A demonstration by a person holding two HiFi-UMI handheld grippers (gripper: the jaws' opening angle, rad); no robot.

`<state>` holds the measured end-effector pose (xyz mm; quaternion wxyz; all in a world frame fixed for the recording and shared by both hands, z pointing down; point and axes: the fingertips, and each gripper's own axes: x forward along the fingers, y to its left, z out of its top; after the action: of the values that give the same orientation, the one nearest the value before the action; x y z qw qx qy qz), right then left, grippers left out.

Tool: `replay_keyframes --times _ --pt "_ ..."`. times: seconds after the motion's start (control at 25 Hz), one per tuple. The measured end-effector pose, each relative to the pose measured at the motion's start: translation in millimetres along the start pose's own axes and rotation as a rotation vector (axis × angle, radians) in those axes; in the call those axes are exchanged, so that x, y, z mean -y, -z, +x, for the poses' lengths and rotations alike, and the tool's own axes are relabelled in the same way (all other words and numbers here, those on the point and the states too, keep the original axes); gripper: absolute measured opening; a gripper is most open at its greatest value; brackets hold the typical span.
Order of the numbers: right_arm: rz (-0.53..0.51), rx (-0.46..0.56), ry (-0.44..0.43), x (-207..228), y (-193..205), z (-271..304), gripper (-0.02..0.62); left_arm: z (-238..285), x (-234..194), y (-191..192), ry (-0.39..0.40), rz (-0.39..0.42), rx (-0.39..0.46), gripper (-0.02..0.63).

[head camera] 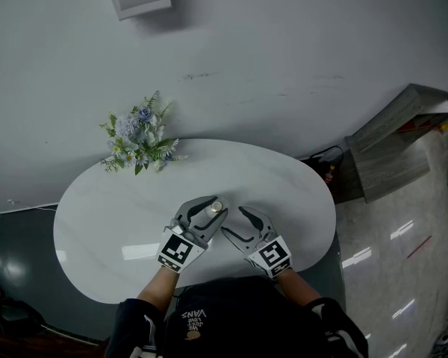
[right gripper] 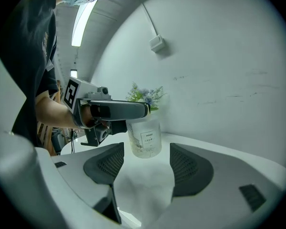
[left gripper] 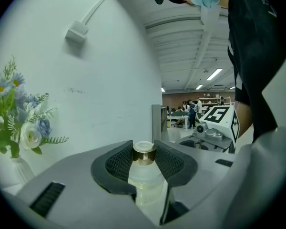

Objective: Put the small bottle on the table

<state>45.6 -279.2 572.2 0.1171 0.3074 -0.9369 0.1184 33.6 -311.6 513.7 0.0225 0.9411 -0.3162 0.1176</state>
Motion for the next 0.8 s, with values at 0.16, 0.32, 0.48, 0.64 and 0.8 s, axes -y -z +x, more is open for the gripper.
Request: replay_keyframes --times 0.16,0.32,0.48,0.64,0.8 --pt "0.024 -0.011 0.03 17.7 8.4 -9.4 0.268 21.5 -18.1 9.8 -0.039 -0.019 0.006 0.155" --pt "0.043 -0.038 0.057 34.4 20.9 -17.1 0.268 43.7 -36.9 25.5 -0.068 -0.019 -0.009 0.156" --pt "0.057 -0.043 0.083 46.8 26.6 -22.9 0.268 63.6 -52.7 39.4 -0.09 0.0 -0.028 0.156" --pt "0.072 -0.047 0.103 55.9 32.6 -25.0 0.268 77.5 -68.7 51.7 -0.115 -0.012 -0.03 0.155" --pt "0.086 -0.053 0.099 59.9 35.8 -22.3 0.268 86.6 -83.2 62.9 -0.141 -0.022 -0.032 0.156"
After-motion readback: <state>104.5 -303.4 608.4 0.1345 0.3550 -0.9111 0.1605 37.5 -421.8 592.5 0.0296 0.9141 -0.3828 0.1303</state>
